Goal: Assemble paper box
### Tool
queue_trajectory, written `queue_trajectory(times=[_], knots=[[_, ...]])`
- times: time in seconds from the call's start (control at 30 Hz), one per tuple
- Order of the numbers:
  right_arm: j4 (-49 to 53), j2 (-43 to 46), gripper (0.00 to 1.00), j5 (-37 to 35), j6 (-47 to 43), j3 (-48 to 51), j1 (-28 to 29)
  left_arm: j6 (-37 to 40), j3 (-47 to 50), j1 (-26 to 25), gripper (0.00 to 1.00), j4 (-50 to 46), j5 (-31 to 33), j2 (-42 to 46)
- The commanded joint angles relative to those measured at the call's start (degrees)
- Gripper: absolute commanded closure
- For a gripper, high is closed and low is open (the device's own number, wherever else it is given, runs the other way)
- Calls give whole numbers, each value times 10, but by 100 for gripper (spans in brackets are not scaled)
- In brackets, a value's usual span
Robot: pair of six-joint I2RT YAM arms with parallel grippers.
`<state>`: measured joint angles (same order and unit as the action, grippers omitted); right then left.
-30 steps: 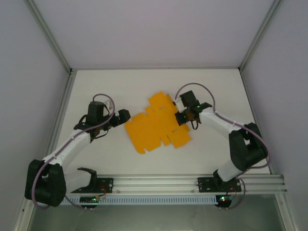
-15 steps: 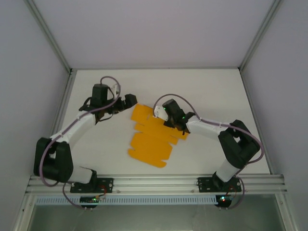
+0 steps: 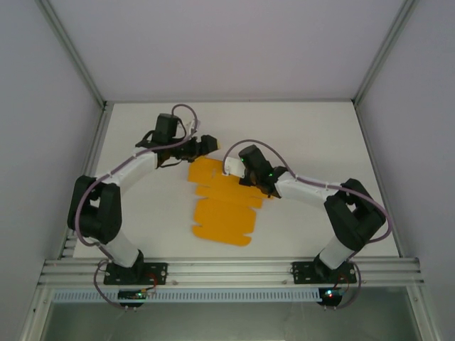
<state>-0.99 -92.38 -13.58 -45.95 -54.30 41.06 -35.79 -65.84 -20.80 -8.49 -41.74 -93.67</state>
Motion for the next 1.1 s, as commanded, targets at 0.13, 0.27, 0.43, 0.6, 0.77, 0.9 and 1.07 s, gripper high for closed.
queue_trajectory(times=[0.13,0.27,0.43,0.6,0.77,0.9,1.07], knots=[[-88,11,100,-25,16,5,7,-31,21,-18,28,25,-72,-15],[-100,12,100,-11,33,4,8,-59,24,-24,32,68,-110,-28],[-118,-4,100,-3,32,8,14,-98,37,-31,39,143,-140,-43],[-141,-20,100,12,32,13,30,-152,44,-42,43,236,-160,-67],[-162,-15,100,23,32,25,34,-175,46,-45,46,272,-151,-83],[-145,2,100,13,26,33,27,-135,55,-35,47,221,-131,-62],[-69,36,100,3,20,24,-10,-41,76,0,36,98,-57,27]])
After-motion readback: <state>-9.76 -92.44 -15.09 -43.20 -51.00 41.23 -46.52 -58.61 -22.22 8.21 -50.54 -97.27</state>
